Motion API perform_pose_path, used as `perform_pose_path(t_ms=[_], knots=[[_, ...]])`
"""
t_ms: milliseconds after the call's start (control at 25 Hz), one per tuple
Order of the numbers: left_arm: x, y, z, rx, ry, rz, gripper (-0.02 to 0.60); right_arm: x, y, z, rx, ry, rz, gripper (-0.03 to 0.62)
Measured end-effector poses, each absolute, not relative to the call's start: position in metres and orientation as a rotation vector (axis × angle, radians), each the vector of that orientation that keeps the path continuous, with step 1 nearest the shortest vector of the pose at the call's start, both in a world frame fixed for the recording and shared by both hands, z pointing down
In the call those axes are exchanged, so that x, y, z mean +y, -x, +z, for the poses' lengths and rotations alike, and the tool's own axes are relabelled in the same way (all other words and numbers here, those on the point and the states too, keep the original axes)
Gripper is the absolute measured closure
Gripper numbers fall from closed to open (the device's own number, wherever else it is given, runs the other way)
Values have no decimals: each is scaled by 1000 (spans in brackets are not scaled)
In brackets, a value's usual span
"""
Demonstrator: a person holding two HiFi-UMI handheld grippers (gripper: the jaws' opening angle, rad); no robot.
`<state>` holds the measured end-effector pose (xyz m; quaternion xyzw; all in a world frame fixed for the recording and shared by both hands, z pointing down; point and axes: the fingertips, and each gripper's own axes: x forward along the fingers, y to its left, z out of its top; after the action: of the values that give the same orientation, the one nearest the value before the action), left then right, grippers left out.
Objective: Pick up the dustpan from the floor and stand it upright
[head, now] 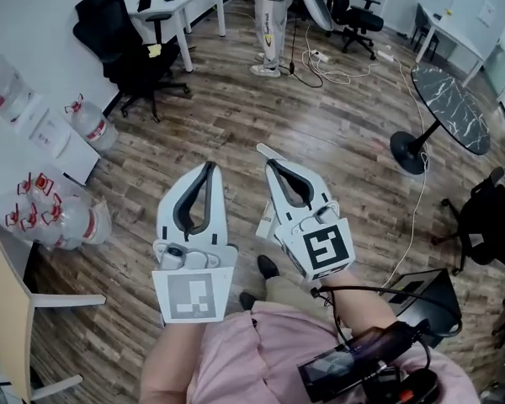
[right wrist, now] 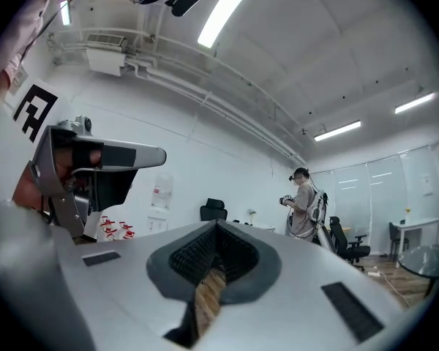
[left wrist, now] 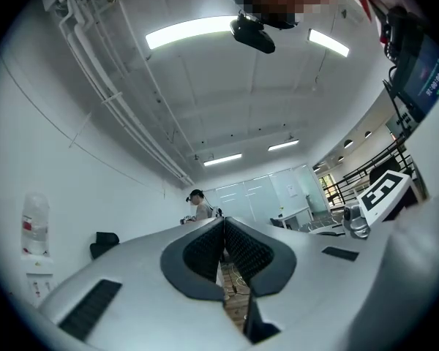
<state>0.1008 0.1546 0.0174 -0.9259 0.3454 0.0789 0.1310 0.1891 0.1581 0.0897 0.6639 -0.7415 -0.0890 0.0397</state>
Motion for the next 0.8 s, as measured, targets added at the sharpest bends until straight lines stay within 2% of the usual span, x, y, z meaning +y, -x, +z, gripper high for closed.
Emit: perform_pose_path(t_ms=[800], knots=[[158,-79,6,1028,2677,287,568,158,-161,68,-2301,-2016,-330,594]])
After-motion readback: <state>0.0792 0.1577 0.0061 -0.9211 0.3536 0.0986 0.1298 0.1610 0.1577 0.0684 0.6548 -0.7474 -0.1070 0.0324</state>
